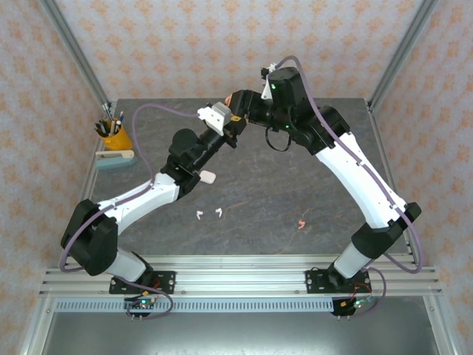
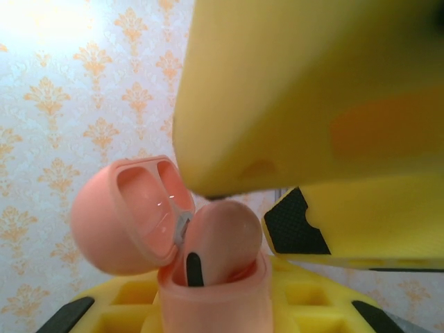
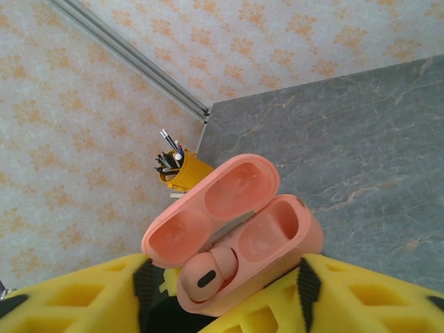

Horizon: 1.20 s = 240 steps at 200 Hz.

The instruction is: Insert the wireless bluetooth earbuds into the charging case

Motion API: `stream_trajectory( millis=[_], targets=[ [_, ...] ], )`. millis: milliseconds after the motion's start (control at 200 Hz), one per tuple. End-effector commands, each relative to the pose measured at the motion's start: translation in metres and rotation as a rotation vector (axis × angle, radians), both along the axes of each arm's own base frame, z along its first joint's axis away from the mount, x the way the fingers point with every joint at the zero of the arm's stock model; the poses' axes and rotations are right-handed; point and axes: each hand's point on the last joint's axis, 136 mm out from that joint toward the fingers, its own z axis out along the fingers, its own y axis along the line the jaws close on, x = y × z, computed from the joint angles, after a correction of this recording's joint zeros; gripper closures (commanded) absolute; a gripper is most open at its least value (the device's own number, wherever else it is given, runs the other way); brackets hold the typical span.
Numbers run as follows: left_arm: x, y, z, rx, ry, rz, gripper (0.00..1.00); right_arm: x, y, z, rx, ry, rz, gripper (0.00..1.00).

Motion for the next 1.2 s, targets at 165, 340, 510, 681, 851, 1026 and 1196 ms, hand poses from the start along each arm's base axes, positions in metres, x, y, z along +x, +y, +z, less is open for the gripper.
stream_trajectory(
  millis=[165, 340, 510, 681, 851, 1026, 1196],
  targets=[
    [-0.019, 0.008, 0.031, -0.064, -0.080, -0.014, 1.00, -0.011, -0.029, 0.046, 0.070, -0.050, -0.056, 0.37],
    [-0.022, 0.011, 0.027, -0.060, -0.073, -0.009, 1.00, -0.006, -0.076, 0.016, 0.033, 0.040, -0.214, 0.37],
    [-0.024, 0.012, 0.018, -0.038, -0.048, -0.008, 1.00, -0.019, -0.126, -0.077, -0.155, 0.267, -0.363, 0.37],
    [-0.026, 0.013, 0.012, -0.036, -0.035, -0.016, 1.00, -0.058, -0.171, -0.188, -0.372, 0.544, -0.508, 0.37],
    [-0.028, 0.012, 0.010, -0.037, -0.027, -0.028, 1.00, -0.095, -0.187, -0.272, -0.485, 0.733, -0.535, 0.38],
    [-0.029, 0.011, 0.008, -0.035, -0.020, -0.034, 1.00, -0.128, -0.208, -0.327, -0.616, 0.872, -0.562, 0.40],
    [-0.028, 0.009, 0.005, -0.037, -0.010, -0.043, 1.00, -0.136, -0.207, -0.356, -0.615, 0.925, -0.566, 0.42]
  ],
)
